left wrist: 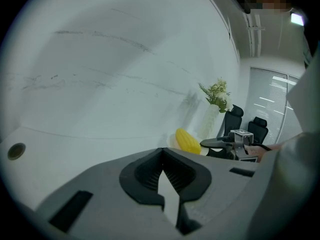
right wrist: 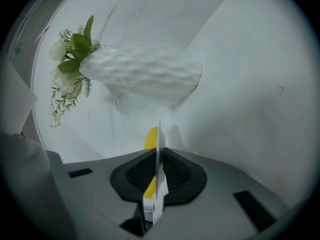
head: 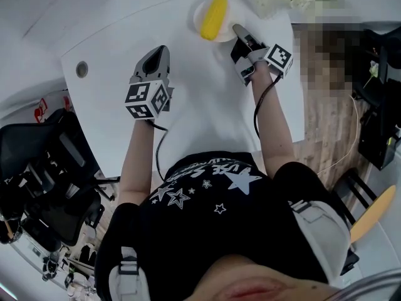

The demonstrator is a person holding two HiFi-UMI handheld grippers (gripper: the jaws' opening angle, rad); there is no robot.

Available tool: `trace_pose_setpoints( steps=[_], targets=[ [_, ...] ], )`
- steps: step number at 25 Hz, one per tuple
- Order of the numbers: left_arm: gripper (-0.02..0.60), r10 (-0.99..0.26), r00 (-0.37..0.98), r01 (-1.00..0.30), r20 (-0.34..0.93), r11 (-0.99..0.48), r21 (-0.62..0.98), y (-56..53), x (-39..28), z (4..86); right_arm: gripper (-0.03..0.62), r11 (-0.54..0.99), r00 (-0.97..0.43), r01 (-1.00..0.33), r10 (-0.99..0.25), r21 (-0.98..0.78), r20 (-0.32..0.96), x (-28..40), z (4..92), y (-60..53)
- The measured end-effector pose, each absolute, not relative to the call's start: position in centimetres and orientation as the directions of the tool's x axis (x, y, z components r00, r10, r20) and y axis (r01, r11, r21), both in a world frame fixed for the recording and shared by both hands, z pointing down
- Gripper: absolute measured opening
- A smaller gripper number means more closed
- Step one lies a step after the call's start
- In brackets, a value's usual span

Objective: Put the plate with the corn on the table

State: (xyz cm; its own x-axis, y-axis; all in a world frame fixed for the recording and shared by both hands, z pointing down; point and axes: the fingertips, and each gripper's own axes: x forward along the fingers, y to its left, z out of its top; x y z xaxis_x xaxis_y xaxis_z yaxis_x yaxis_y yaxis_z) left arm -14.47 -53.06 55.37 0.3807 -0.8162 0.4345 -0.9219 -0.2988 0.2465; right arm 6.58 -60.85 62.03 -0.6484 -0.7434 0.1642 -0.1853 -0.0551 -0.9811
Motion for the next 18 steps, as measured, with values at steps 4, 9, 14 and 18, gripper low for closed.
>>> trace_pose_setpoints(
  steps=[4,9,14,18],
  targets=[
    [0.008,-0.815,0.379,-0.922,0.437,-0.294,0.252,-52.7,-14.3,55.3,0.032,-0.047,-0.663,-0.205,-0.728,-0.978,0.174,6.0,61.7,-60.6],
    [0.008,-0.814,0.377,-0.923,0.443,-0.29,0.253,-52.8,-13.6,55.6,0.032,-0.061,-0.678,-0.185,-0.715,-0.981,0.172,5.3,61.9,-60.5],
    [0.008,-0.813,0.377,-0.923,0.444,-0.289,0.255,-52.8,-13.6,55.7,0.032,-0.094,-0.682,-0.21,-0.699,-0.973,0.215,4.5,62.1,-60.6],
    [0.008,-0.811,0.38,-0.921,0.444,-0.289,0.26,-52.8,-13.5,55.8,0.032,-0.121,-0.677,-0.223,-0.695,-0.967,0.243,4.5,62.5,-60.7]
  ],
)
